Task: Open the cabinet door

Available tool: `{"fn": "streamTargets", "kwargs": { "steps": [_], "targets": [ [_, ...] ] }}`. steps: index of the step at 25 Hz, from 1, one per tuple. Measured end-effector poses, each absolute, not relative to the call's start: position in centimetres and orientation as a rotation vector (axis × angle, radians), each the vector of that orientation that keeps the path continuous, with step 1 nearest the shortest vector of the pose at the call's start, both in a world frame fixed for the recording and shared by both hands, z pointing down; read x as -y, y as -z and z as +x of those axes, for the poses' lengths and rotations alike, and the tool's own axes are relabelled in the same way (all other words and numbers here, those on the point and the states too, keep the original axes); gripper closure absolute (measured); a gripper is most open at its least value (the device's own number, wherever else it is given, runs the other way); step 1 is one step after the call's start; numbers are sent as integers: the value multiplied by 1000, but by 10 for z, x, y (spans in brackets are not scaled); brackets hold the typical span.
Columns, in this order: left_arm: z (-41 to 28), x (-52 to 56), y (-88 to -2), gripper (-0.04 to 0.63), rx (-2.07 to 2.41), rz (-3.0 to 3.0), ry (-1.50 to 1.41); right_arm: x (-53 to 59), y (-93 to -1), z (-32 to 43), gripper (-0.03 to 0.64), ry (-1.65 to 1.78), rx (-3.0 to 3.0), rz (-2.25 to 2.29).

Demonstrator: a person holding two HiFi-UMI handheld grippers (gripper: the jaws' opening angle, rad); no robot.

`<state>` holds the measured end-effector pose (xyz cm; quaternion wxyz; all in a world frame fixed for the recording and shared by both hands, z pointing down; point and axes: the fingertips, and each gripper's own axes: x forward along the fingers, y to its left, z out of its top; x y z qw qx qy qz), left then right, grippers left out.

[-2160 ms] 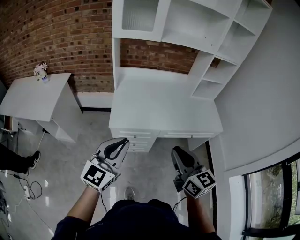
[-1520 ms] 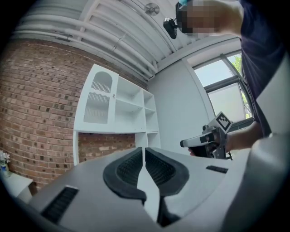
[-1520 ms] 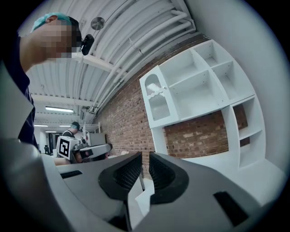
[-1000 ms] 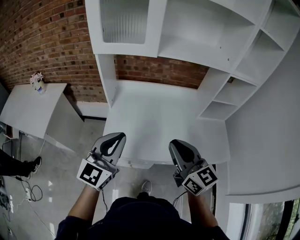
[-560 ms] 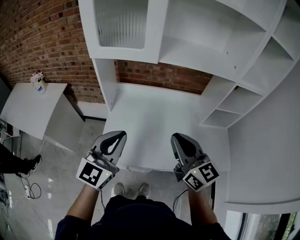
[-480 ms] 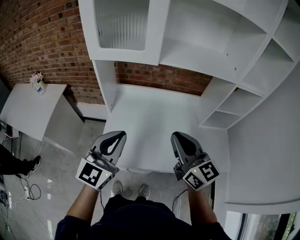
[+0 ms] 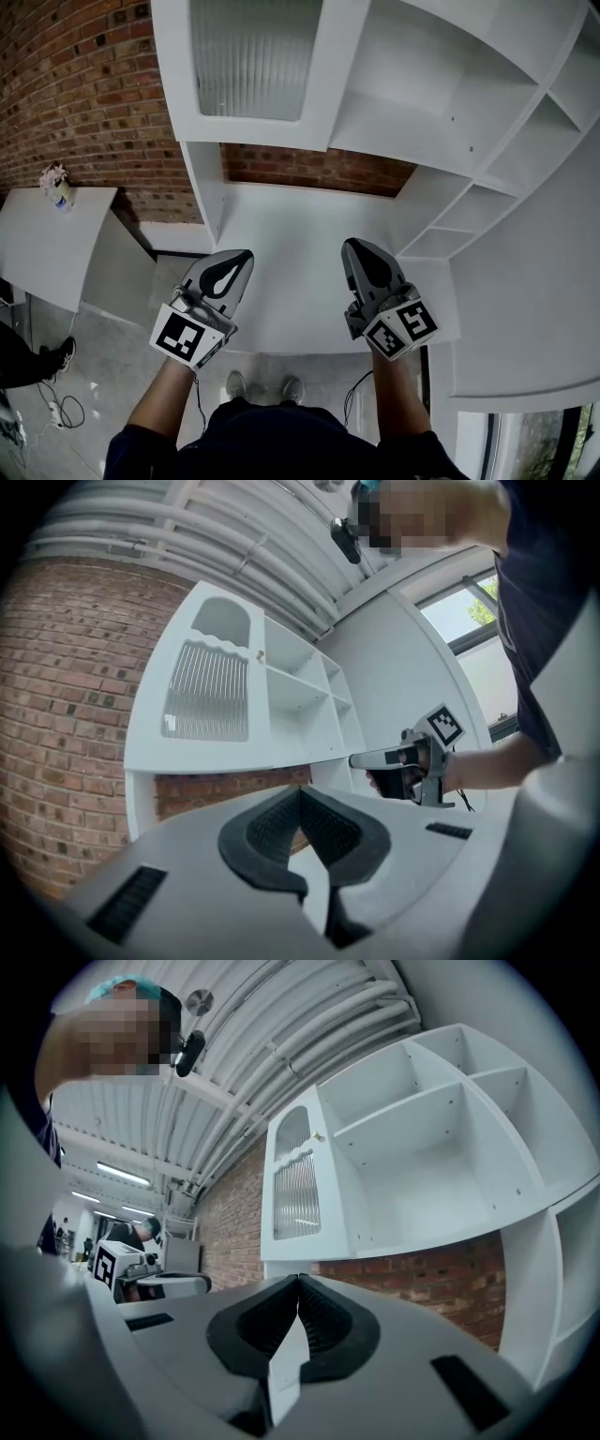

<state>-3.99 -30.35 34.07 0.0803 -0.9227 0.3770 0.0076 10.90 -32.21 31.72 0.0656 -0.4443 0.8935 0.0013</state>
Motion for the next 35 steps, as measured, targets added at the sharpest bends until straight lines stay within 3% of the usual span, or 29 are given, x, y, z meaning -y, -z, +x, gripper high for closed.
{"fn": "streamTargets", "kwargs": {
  "steps": [12,15,35],
  "targets": [
    [-58,365,-324,588,-1037,-2770,-83,401,-295,87,582,-62,-2662,-1437],
    [-57,375,-323,588,-1047,-2767,-86,421,-290,85,505,-69,-2675,-1427],
    [-56,393,-325,588,-1212,-2716,-121,499,-257,84,416,-135,-2695,-1334]
  ]
}}
